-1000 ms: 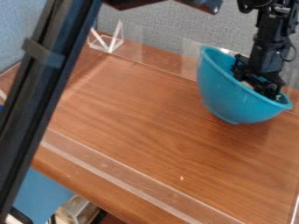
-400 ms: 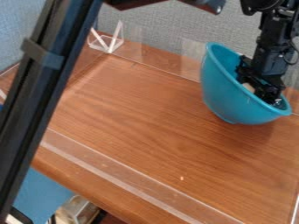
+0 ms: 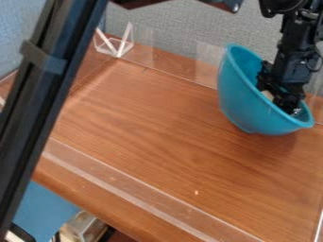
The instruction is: Put the mushroom in the blue bowl
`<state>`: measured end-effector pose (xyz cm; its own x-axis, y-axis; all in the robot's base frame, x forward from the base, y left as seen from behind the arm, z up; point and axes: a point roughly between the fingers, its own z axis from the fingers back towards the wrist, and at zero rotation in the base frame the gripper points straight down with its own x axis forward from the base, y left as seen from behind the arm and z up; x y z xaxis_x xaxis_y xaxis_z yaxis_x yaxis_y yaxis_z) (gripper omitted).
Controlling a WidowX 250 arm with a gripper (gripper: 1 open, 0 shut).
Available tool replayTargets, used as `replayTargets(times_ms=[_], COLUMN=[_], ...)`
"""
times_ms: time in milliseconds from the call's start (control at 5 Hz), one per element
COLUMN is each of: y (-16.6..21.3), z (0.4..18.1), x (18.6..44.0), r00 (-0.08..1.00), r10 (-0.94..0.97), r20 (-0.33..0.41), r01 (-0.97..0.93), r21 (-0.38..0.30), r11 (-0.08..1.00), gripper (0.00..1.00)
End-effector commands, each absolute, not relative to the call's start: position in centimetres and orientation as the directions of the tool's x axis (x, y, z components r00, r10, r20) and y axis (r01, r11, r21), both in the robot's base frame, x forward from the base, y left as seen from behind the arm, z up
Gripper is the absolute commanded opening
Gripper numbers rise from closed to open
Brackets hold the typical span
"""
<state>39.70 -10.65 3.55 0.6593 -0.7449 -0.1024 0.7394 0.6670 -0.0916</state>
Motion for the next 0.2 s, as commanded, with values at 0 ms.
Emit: replayTargets(times_ms=[0], y=[-9.67], z=[5.28], x=[39.91], r00=[0.696], r10=[-0.714], r20=[-0.08], r01=[0.71], r21=[-0.068], r11=[0.701], gripper=[0.0])
